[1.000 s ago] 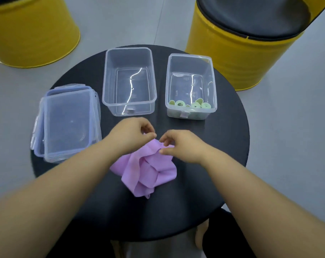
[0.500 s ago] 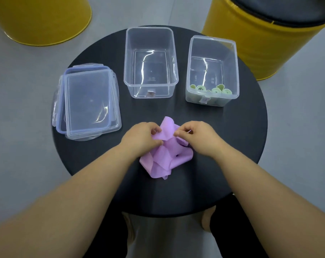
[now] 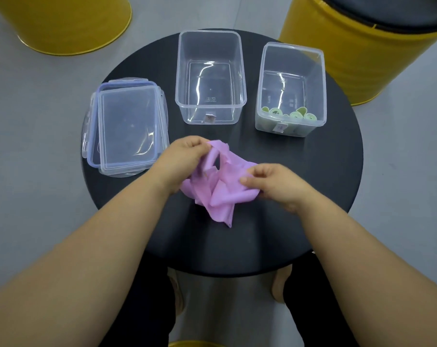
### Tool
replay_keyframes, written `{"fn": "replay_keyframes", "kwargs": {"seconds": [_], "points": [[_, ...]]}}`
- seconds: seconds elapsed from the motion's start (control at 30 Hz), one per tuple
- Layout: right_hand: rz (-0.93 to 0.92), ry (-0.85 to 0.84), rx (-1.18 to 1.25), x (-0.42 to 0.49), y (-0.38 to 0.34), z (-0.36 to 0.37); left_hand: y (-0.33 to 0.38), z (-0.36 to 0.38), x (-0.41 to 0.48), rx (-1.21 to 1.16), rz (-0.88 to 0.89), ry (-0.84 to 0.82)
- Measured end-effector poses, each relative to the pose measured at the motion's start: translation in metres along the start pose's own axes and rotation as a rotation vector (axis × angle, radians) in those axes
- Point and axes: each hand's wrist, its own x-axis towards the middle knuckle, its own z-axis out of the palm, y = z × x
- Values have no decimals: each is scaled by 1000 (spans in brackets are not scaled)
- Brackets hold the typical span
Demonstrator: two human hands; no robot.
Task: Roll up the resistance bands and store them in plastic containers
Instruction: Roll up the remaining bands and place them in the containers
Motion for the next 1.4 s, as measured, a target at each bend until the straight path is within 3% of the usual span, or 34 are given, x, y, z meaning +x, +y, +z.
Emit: {"fn": "replay_keyframes", "kwargs": {"seconds": [0.1,0.17,0.37,0.47,0.57,0.63,0.7,0.83,0.9,1.07,1.13,1.23,1.33,1.4], "points": [[-115,-108,483,-12,-21,-17,5,-11,4,84,-29,145],[-214,-126,699,-18,-30,-31,5,-16,7,105,-34,154],[-274,-185,922,-15,-28,-48,5,-16,7,80,-85,109],[-217,-125,884,-16,-28,-45,7,-16,4,-81,-194,44],[-91,5,738,-19,-30,-47,9,-23,4,-594,-242,-99],[-42,114,547,-20,-26,-53,12,-31,2,-792,-186,-216],[-12,147,282,-20,-19,-56,13,-35,0,-827,-133,-347],[52,155,-233,-19,-8,-48,12,-29,-6,-680,-164,-455],[-18,145,-362,-17,-7,-39,14,-21,-9,-633,-172,-490],[-271,-65,-163,-4,-17,-2,19,-9,-15,-651,-58,-740],[-304,-64,-127,2,-16,5,19,-10,-15,-665,-1,-773],[-252,12,-21,3,-18,7,18,-14,-8,-560,8,-525],[-184,-63,412,5,-25,-4,10,-18,1,23,-11,-167],[-140,-156,638,3,-31,-11,3,-18,2,281,-9,-132]]}}
